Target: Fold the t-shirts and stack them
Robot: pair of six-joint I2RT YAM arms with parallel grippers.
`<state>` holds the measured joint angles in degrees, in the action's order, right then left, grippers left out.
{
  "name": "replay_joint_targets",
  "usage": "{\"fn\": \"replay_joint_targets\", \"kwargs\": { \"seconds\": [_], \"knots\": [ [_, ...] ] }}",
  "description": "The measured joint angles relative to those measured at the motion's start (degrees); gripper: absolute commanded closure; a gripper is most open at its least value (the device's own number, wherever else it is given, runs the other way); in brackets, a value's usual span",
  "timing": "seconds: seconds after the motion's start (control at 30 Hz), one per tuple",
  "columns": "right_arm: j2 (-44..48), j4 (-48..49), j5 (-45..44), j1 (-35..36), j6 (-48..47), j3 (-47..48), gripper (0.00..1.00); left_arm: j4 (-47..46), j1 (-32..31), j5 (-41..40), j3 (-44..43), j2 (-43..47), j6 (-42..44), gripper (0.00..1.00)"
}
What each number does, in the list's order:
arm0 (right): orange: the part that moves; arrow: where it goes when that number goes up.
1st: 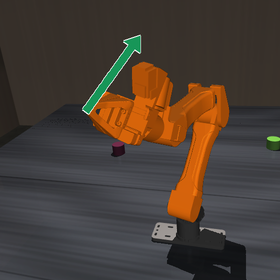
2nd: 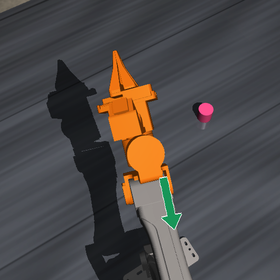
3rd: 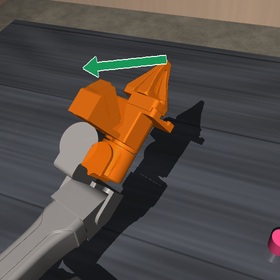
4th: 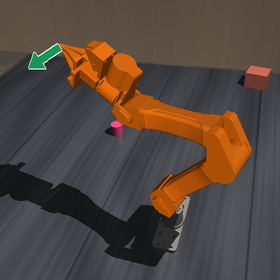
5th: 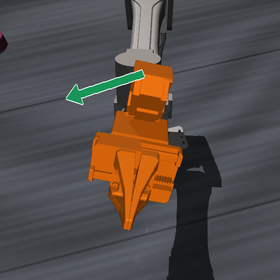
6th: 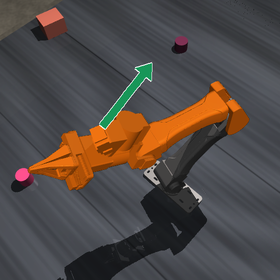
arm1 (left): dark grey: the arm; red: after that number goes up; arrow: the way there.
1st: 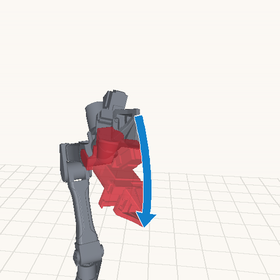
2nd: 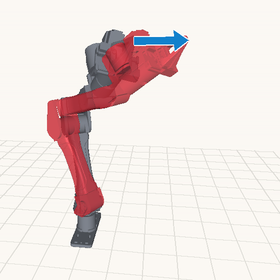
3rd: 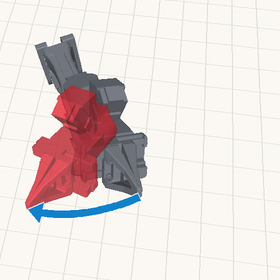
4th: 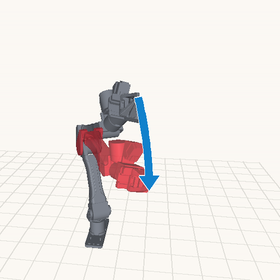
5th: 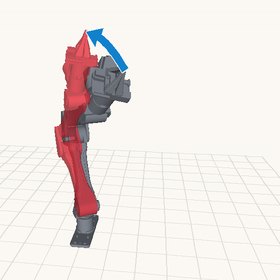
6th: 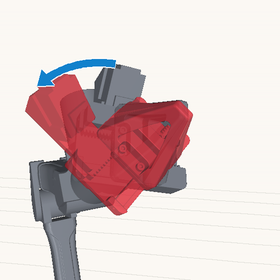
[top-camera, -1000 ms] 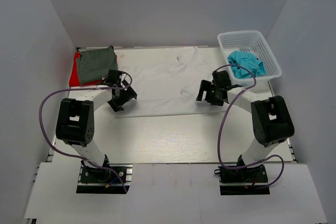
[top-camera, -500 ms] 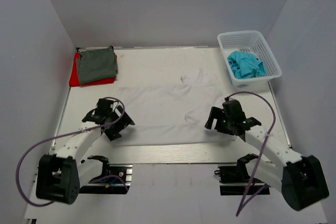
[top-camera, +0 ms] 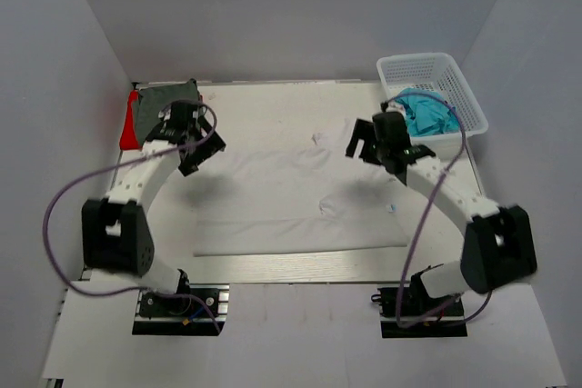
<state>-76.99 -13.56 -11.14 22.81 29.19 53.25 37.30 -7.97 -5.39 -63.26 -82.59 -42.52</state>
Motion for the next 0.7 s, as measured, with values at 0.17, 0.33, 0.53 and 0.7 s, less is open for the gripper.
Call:
{"fn": "replay_joint_targets", "kwargs": {
  "seconds": [0.17,0.33,0.53,0.7],
  "knots": [
    [-19.80,-2.86,-4.74,-1.49,-3.23,23.39,0.10,2.75,1.29,-4.57,-13.60,-18.62,0.98,0.00],
    [-35.91,-5.31,-6.58,-2.67,-7.28,42.10,0.10,5.92,2.27,-7.76,-21.79,-28.83,1.20,0.06],
    [-51.36,-11.26,-5.62,-4.26,-12.28,58.21,0.10,7.32,3.06,-8.79,-27.02,-35.56,1.20,0.27],
    [-56.92,-12.11,-4.59,-5.07,-15.08,62.95,0.10,7.28,3.08,-7.85,-28.50,-39.08,1.79,0.59]
  ]
}}
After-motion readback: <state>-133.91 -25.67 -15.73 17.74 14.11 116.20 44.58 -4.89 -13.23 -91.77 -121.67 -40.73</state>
